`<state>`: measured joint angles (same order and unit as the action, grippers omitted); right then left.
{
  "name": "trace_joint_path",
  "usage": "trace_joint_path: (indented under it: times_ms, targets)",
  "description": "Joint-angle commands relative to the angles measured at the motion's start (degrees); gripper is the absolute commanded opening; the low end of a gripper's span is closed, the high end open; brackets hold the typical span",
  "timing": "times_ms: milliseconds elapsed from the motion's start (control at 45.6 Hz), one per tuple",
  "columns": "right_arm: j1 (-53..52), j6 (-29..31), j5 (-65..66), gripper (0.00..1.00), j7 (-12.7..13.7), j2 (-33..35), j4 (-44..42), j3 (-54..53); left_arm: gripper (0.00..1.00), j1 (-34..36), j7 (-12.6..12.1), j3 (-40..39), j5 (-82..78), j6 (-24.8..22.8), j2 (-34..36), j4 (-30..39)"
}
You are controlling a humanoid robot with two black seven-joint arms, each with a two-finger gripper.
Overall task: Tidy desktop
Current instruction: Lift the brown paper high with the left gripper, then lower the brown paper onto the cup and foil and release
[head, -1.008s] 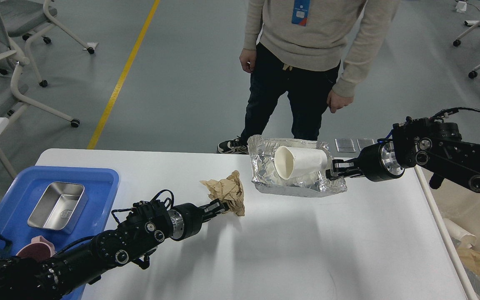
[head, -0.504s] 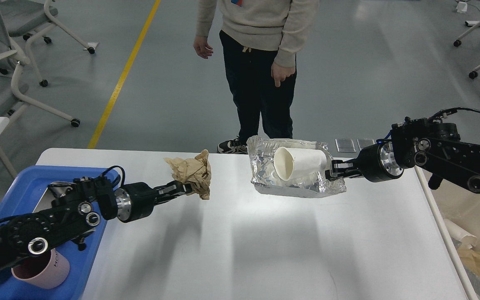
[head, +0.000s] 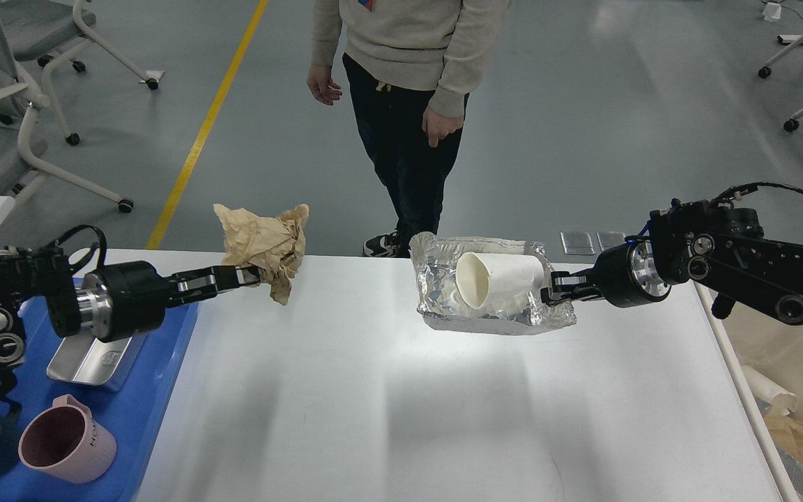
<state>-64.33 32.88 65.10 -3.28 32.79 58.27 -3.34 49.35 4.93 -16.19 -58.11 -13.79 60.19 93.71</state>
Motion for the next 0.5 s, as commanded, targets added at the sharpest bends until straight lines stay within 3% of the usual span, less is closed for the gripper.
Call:
trace_joint_path:
  times_ms: [0,285,482]
  targets:
    - [-0.01,-0.01,0.02,0.00,-0.06,0.00,0.09,0.00,0.00,4.17,0.26,-0.59,0.28,-1.50,3.44,2.00]
    - [-0.01,0.08,-0.06,0.00,-0.06,0.52,0.27,0.00,0.00,8.75,0.08,-1.12,0.72,-4.50,1.69,1.74]
    - [-0.01,0.08,-0.15,0.00,-0.06,0.26,0.27,0.00,0.00,8.66,-0.09,-0.59,0.46,-4.23,-8.76,-0.89]
